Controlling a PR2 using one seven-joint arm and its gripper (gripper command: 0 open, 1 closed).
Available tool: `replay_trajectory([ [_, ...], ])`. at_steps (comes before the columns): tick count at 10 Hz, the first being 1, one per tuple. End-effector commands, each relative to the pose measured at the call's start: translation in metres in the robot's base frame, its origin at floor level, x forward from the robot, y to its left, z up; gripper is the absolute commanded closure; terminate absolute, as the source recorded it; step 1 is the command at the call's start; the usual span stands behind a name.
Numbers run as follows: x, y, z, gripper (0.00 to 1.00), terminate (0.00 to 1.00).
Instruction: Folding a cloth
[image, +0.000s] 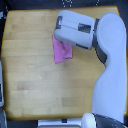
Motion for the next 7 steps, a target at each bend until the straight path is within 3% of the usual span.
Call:
replay_trajectory([
  [1,-0.01,0.041,-0.002,1.0,0.0],
  [7,-0.01,0.05,-0.014,1.0,0.0],
])
